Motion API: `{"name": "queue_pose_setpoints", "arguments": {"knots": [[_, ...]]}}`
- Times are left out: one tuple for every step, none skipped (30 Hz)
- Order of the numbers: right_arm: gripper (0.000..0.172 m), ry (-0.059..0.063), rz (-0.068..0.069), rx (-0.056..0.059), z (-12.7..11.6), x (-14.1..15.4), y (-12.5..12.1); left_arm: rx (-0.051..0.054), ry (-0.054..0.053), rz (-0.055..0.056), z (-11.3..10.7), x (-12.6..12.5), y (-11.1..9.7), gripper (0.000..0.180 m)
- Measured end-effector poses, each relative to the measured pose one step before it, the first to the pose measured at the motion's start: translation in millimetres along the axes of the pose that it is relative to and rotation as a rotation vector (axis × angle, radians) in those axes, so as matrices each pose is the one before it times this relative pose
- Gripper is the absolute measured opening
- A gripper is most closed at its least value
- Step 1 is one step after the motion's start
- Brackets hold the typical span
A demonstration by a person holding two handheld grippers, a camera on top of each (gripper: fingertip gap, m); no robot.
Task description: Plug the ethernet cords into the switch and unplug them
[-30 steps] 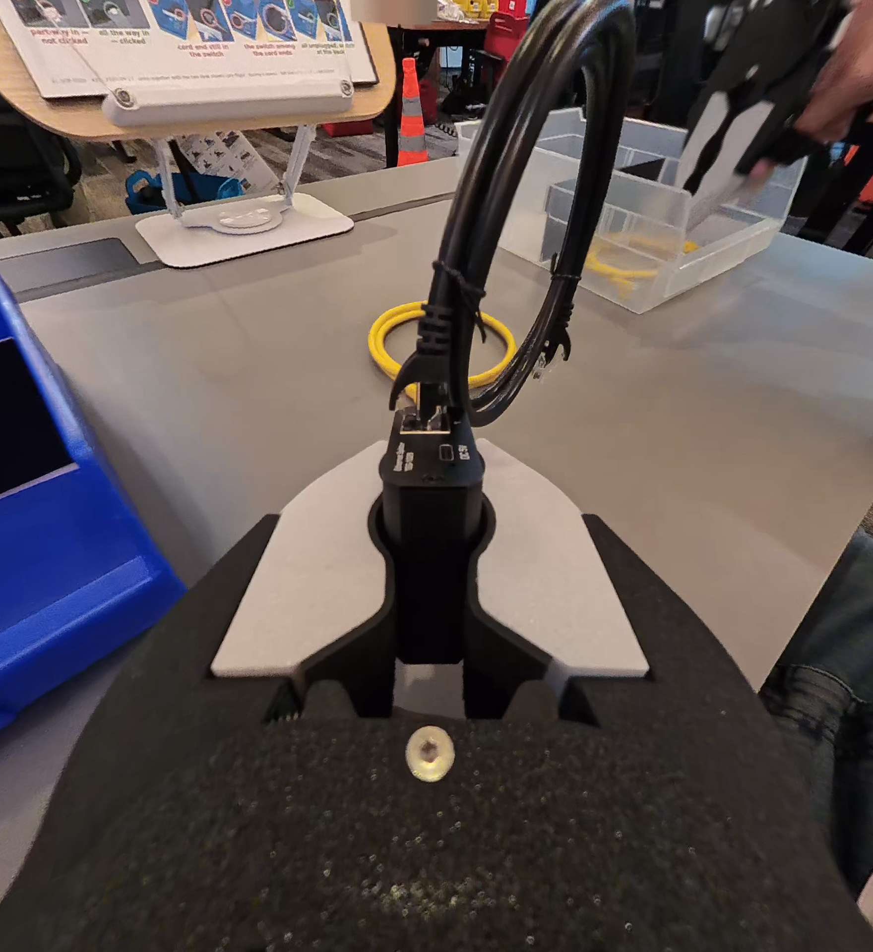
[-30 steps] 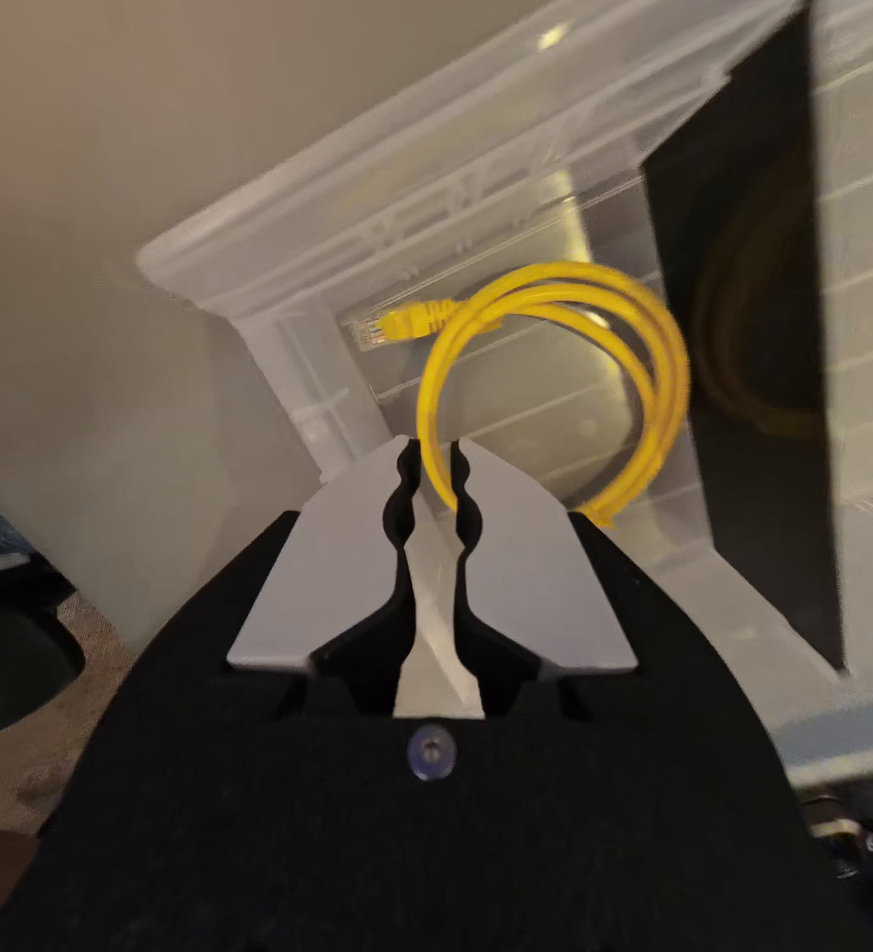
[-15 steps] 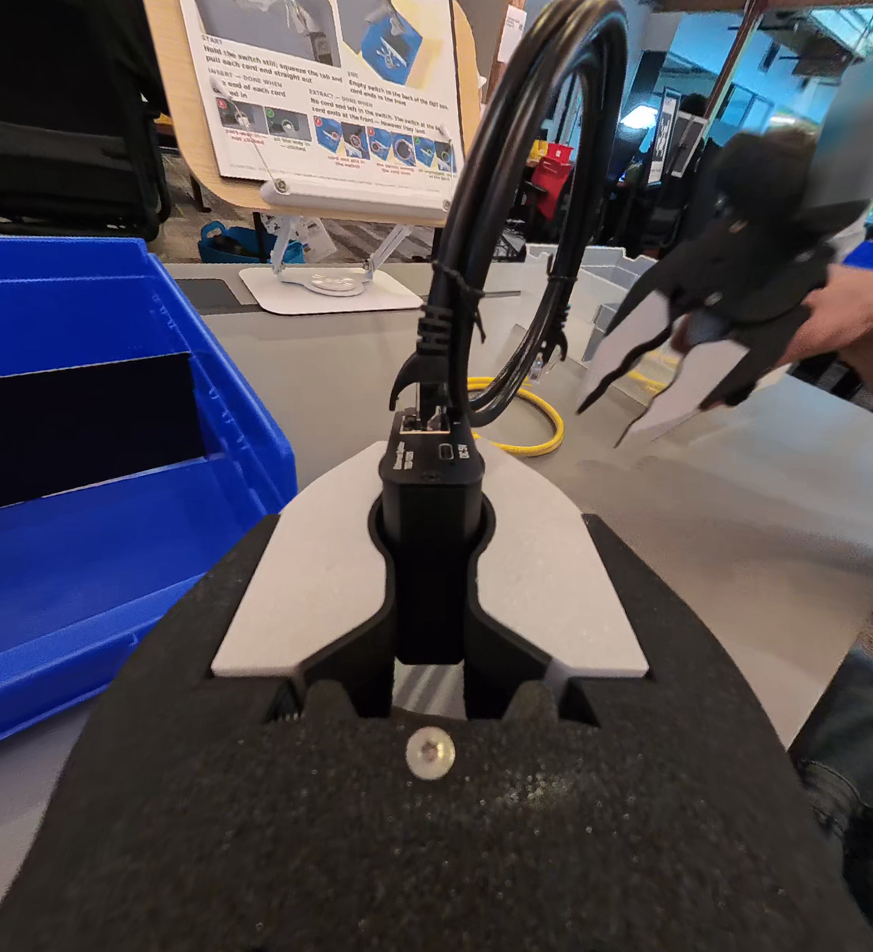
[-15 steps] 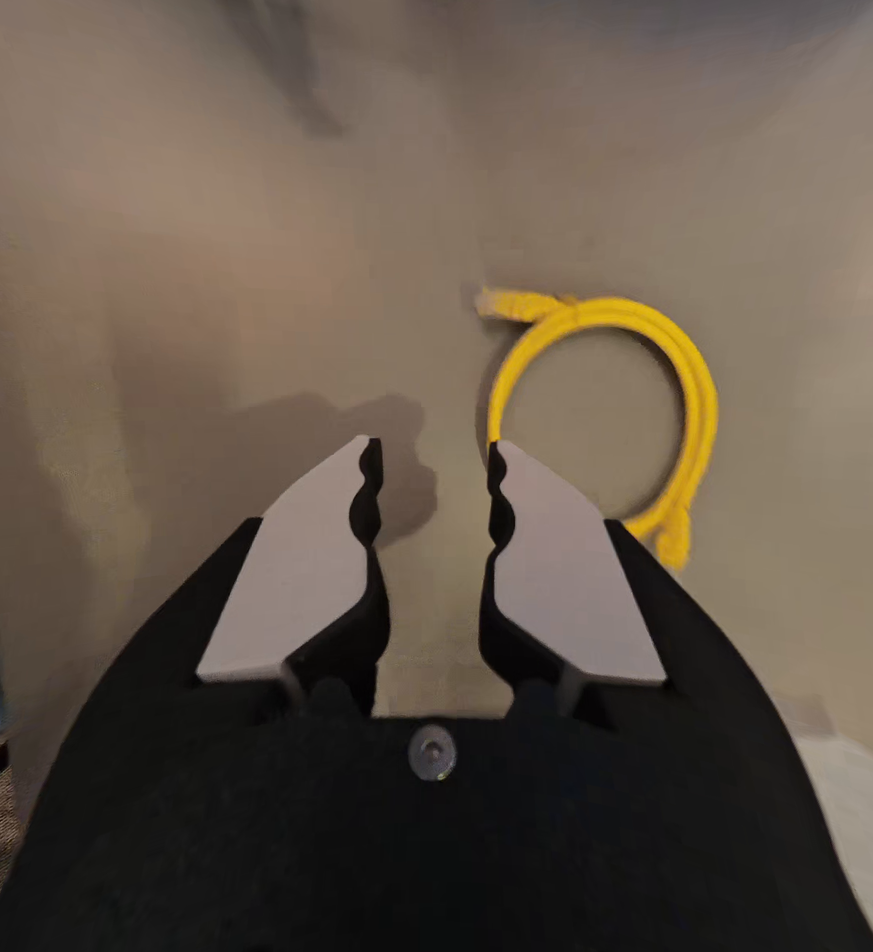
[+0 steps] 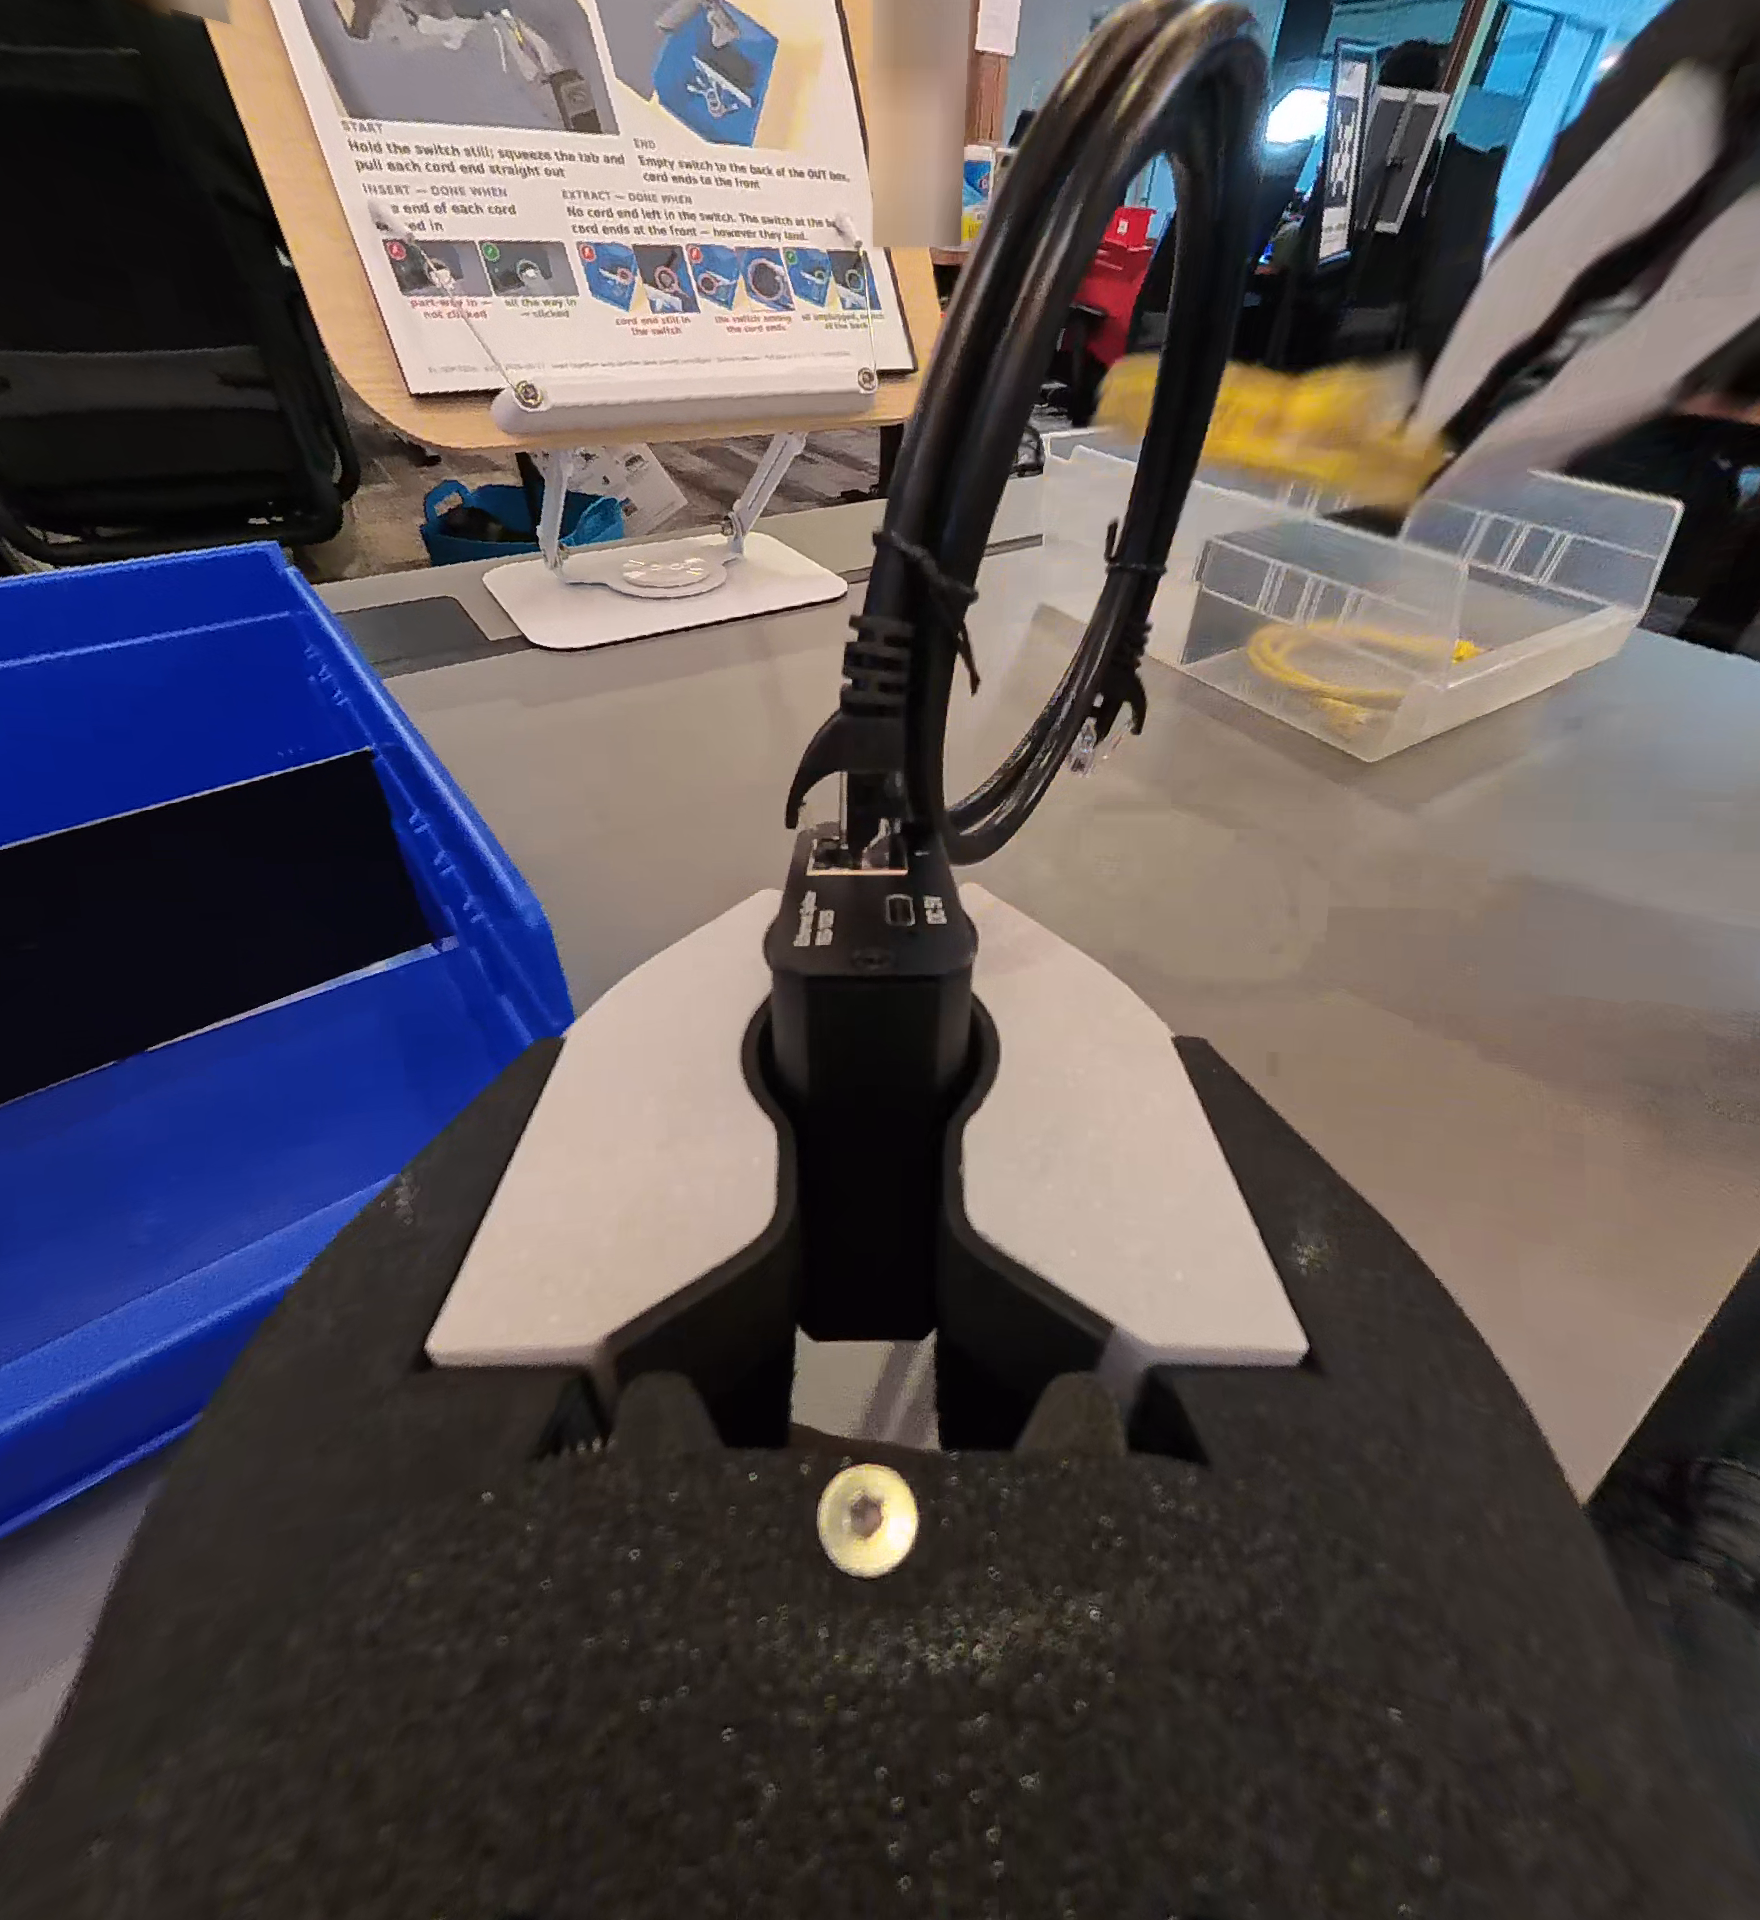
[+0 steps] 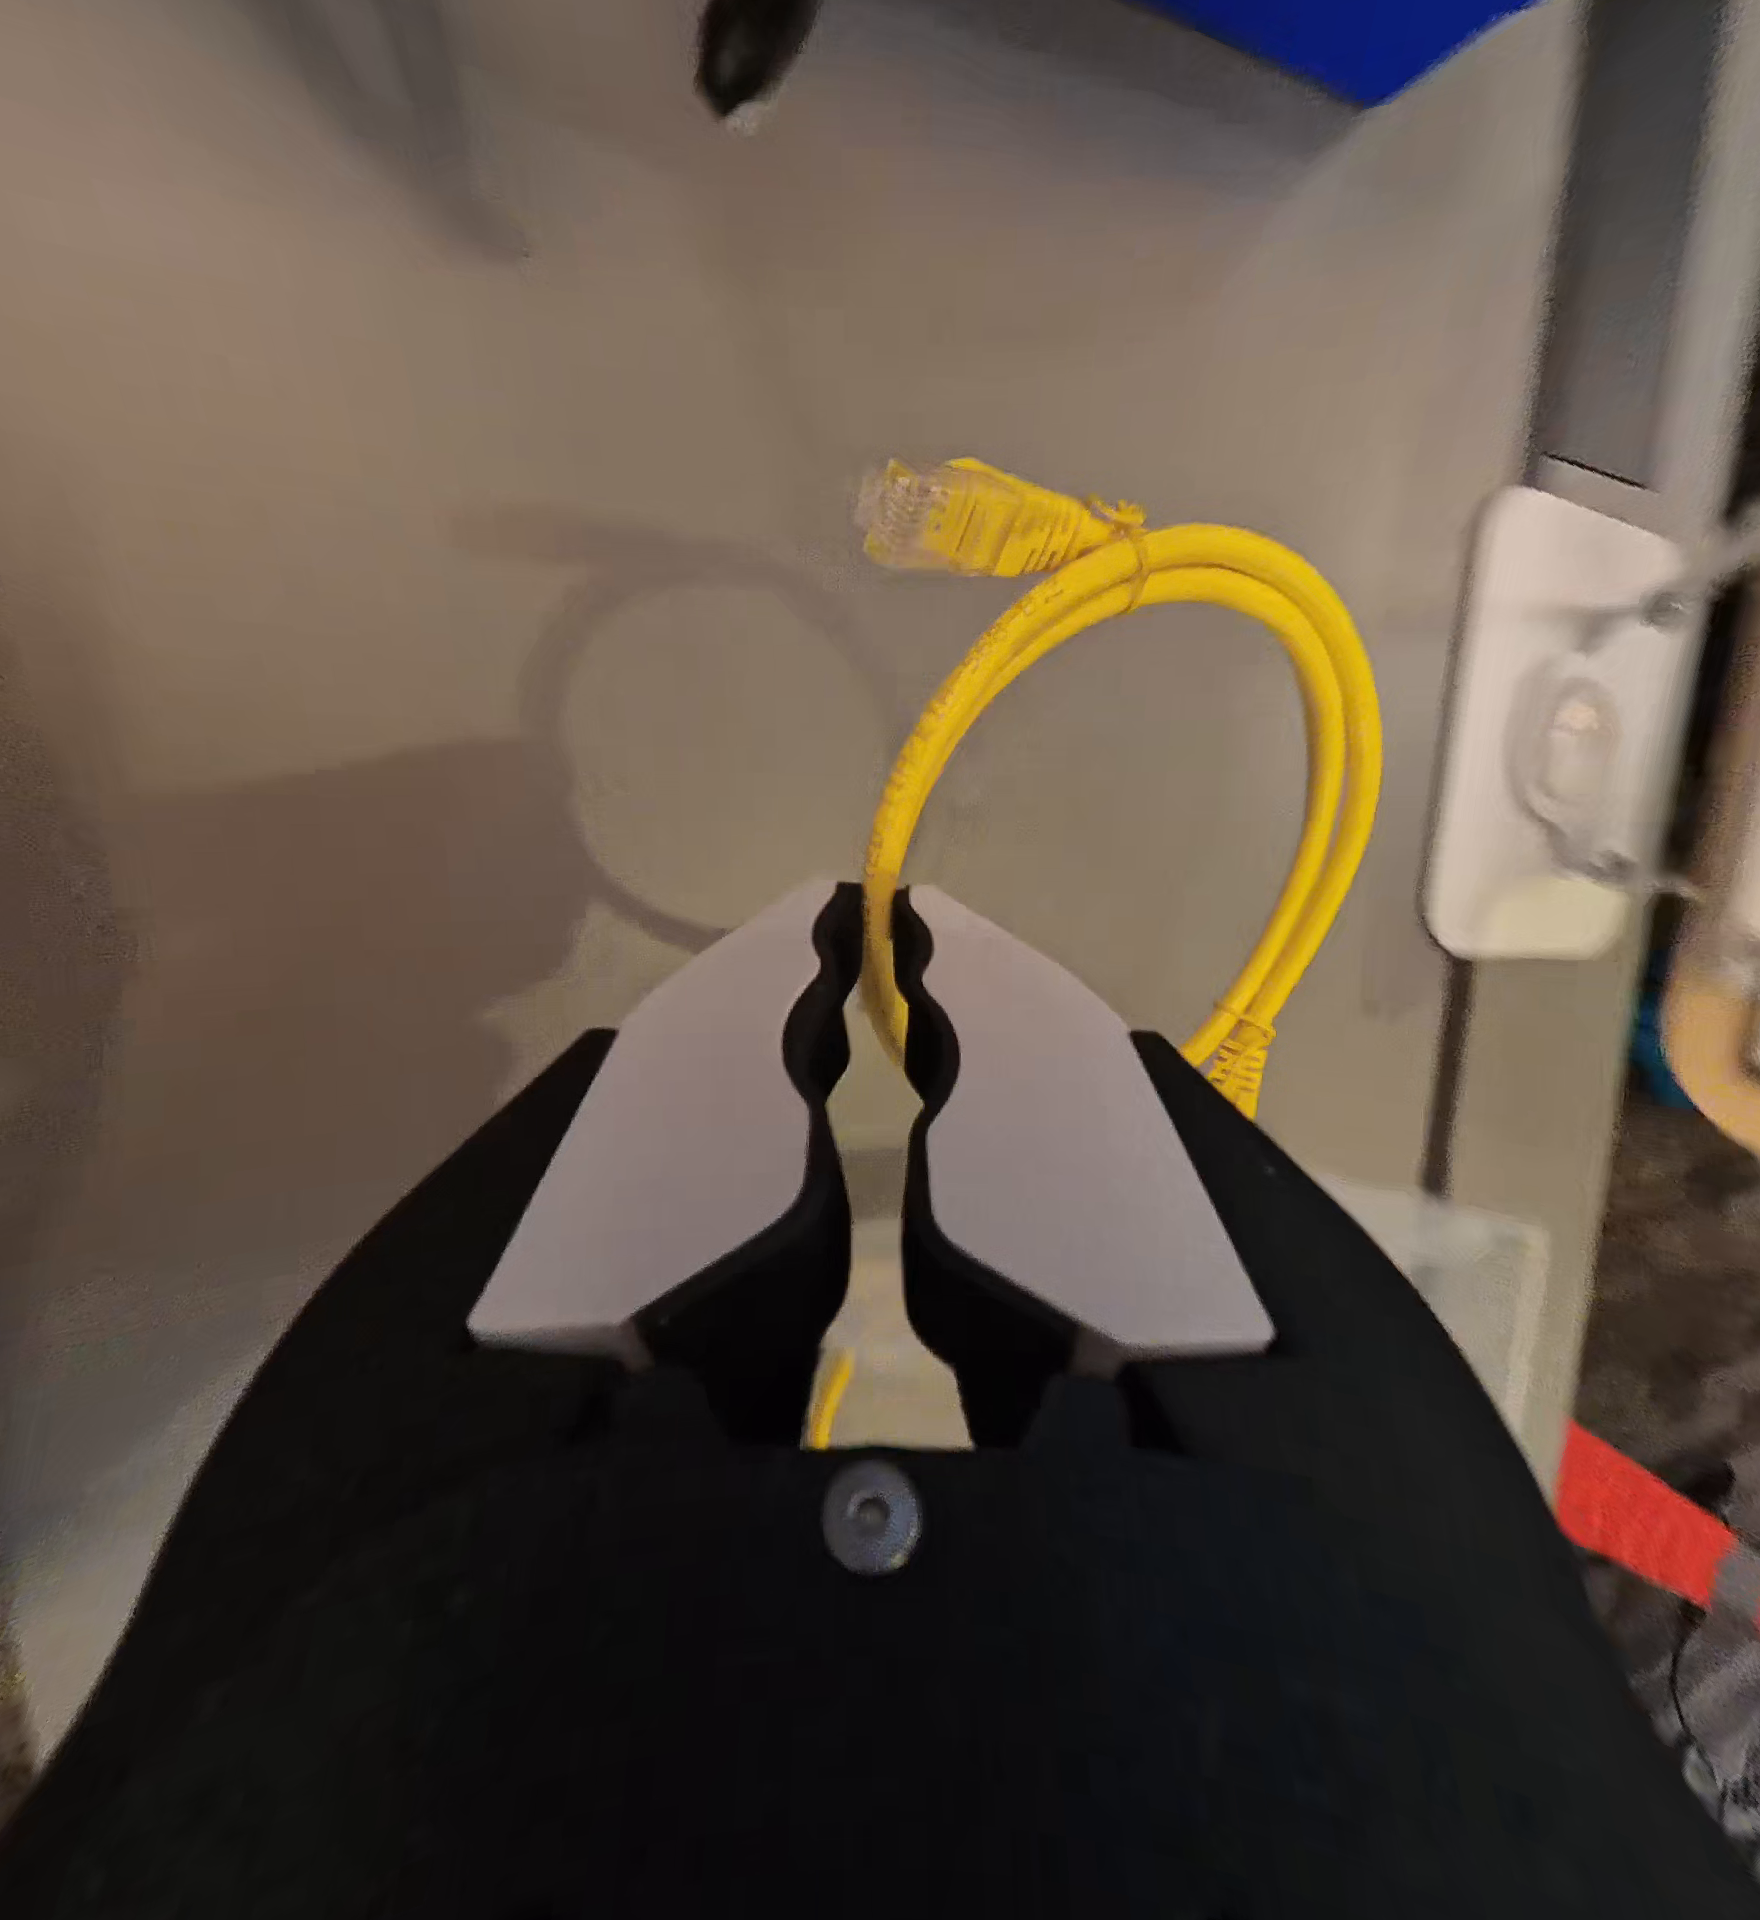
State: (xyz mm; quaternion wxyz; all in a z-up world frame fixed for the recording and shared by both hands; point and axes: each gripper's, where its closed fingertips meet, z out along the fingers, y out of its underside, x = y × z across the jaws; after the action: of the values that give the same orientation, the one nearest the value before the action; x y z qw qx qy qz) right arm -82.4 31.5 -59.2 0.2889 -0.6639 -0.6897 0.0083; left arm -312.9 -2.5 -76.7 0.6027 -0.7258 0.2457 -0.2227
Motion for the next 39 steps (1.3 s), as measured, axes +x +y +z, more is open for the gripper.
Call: {"name": "queue_pose_setpoints", "arguments": {"knots": [[0.005, 0.0412, 0.0252, 0.0020, -28.18, 7.37, 9.17, -0.0028, 0.0005, 0.0061, 0.62, 0.51, 0.24, 0.026], [0.005, 0.0445, 0.0322, -0.0084, -26.68, 9.71, 12.40, -0.0011, 0.0037, -0.0003, 0.79, 0.95, -0.01, 0.026], [0.005, 0.0412, 0.0409, -0.0158, -23.30, 10.92, 15.41, 0.0009, 0.0085, -0.0058, 0.92, 1.32, -0.28, 0.026], [0.005, 0.0311, 0.0473, -0.0300, -18.51, 11.12, 19.19, -0.0002, 0.0124, -0.0089, 1.29, 1.81, -0.14, 0.026], [0.005, 0.0179, 0.0516, -0.0429, -12.63, 10.11, 22.37, -0.0002, 0.0106, -0.0099, 1.31, 1.47, -0.04, 0.025], [0.005, 0.0038, 0.0538, -0.0542, -6.30, 8.52, 24.31, 0.0007, 0.0068, -0.0079, 1.32, 0.89, -0.05, 0.025], [0.005, -0.0052, 0.0508, -0.0561, -0.73, 7.42, 23.80, -0.0013, 0.0058, -0.0040, 1.30, 0.76, 0.21, 0.026], [0.005, -0.0262, 0.0459, -0.0524, 4.31, 4.39, 21.67, -0.0034, 0.0025, -0.0008, 1.34, 0.47, 0.46, 0.026], [0.005, -0.0270, 0.0372, -0.0362, 7.74, 3.99, 16.96, -0.0014, -0.0004, 0.0020, 1.38, 0.10, 0.13, 0.026], [0.005, -0.0420, 0.0331, -0.0249, 10.48, 1.50, 12.66, -0.0019, 0.0027, 0.0029, 1.47, 0.73, 0.20, 0.026], [0.005, -0.0510, 0.0225, -0.0197, 12.00, -0.77, 9.08, -0.0033, 0.0041, 0.0022, 1.57, 0.91, 0.23, 0.026], [0.005, -0.0477, 0.0104, -0.0197, 12.85, -1.56, 6.35, -0.0011, 0.0018, 0.0029, 1.31, 0.94, 0.14, 0.026], [0.005, -0.0258, 0.0014, -0.0264, 12.87, 0.51, 4.50, -0.0027, 0.0033, 0.0040, 1.16, 1.11, 0.56, 0.026], [0.005, -0.0160, -0.0035, -0.0226, 12.00, 1.00, 2.09, -0.0047, 0.0015, 0.0046, 0.94, 1.18, 0.85, 0.026], [0.005, -0.0195, -0.0055, -0.0202, 11.11, -0.03, 0.71, -0.0034, -0.0019, 0.0069, 0.54, 0.75, 0.78, 0.026], [0.005, -0.0144, -0.0033, -0.0178, 9.83, 0.44, -0.34, -0.0043, -0.0027, 0.0100, 0.16, 0.71, 0.85, 0.026], [0.005, -0.0045, -0.0010, -0.0170, 8.94, 1.38, -1.02, -0.0045, -0.0036, 0.0113, 0.11, 0.51, 0.65, 0.026], [0.005, -0.0109, -0.0004, -0.0165, 8.47, -0.29, -1.08, -0.0022, -0.0049, 0.0114, -0.09, 0.11, 0.30, 0.026], [0.005, -0.0247, 0.0015, -0.0152, 8.57, -3.01, -0.70, -0.0030, -0.0029, 0.0103, -0.09, 0.30, 0.68, 0.026], [0.005, -0.0272, -0.0027, -0.0101, 8.61, -3.89, -0.83, -0.0047, -0.0017, 0.0062, -0.18, 0.12, 1.19, 0.026], [0.005, -0.0145, -0.0106, 0.0030, 8.54, -2.23, -1.97, -0.0041, -0.0020, 0.0020, -0.46, -0.14, 1.18, 0.026], [0.005, -0.0165, -0.0043, 0.0081, 8.23, -1.89, -1.82, -0.0015, -0.0009, -0.0006, -0.64, -0.04, 0.73, 0.026], [0.005, -0.0168, 0.0065, 0.0168, 6.80, -1.00, -2.61, -0.0010, 0.0012, -0.0018, -0.49, 0.19, 0.54, 0.026], [0.005, -0.0015, 0.0076, 0.0151, 4.48, 1.19, -1.16, -0.0010, 0.0006, -0.0011, -0.25, 0.07, 0.28, 0.026], [0.005, 0.0164, 0.0090, 0.0087, 2.22, 3.80, 0.59, -0.0016, 0.0004, 0.0015, 0.11, 0.30, 0.36, 0.026], [0.005, -0.0003, 0.0117, 0.0096, 0.99, 1.14, 0.49, -0.0035, 0.0005, 0.0040, 0.35, 0.52, 0.72, 0.026], [0.005, 0.0099, 0.0072, 0.0114, 0.40, 2.06, 0.63, -0.0044, -0.0001, 0.0057, 0.54, 0.61, 0.77, 0.025], [0.005, 0.0112, 0.0079, 0.0055, 0.41, 2.11, 1.75, -0.0043, -0.0001, 0.0076, 0.89, 1.00, 0.76, 0.025], [0.006, 0.0055, 0.0116, 0.0002, 0.69, 1.06, 2.70, -0.0051, 0.0003, 0.0101, 1.00, 1.23, 0.69, 0.025], [0.008, 0.0050, 0.0097, 0.0031, -0.13, 0.49, 2.29, -0.0053, 0.0006, 0.0124, 1.05, 1.52, 0.46, 0.026], [0.012, 0.0072, 0.0056, 0.0189, -2.18, -0.31, 0.34, -0.0040, 0.0005, 0.0145, 1.04, 1.57, 0.15, 0.026], [0.015, 0.0150, 0.0035, 0.0370, -5.12, -0.50, -1.98, -0.0032, 0.0002, 0.0164, 0.81, 1.66, 0.07, 0.026], [0.019, 0.0155, 0.0041, 0.0549, -8.04, -1.52, -4.48, -0.0029, 0.0000, 0.0169, 0.90, 1.51, -0.04, 0.026], [0.023, 0.0141, 0.0058, 0.0670, -10.41, -2.81, -6.70, -0.0040, -0.0014, 0.0186, 0.95, 1.36, 0.01, 0.026], [0.028, 0.0194, 0.0035, 0.0750, -12.00, -3.22, -8.67, -0.0056, -0.0061, 0.0224, 0.99, 0.47, 0.20, 0.025], [0.032, 0.0210, 0.0009, 0.0743, -12.18, -4.30, -9.57, -0.0054, -0.0066, 0.0257, 1.40, 0.34, 0.06, 0.025], [0.033, 0.0166, -0.0046, 0.0673, -11.35, -6.21, -10.10, -0.0054, -0.0044, 0.0295, 1.86, 0.48, -0.40, 0.025], [0.033, 0.0161, -0.0131, 0.0645, -9.50, -7.43, -11.04, -0.0053, -0.0049, 0.0363, 2.40, 0.24, -0.87, 0.025], [0.034, 0.0092, -0.0205, 0.0652, -6.90, -9.01, -12.25, -0.0078, -0.0067, 0.0407, 3.05, -0.24, -1.52, 0.025]]}}
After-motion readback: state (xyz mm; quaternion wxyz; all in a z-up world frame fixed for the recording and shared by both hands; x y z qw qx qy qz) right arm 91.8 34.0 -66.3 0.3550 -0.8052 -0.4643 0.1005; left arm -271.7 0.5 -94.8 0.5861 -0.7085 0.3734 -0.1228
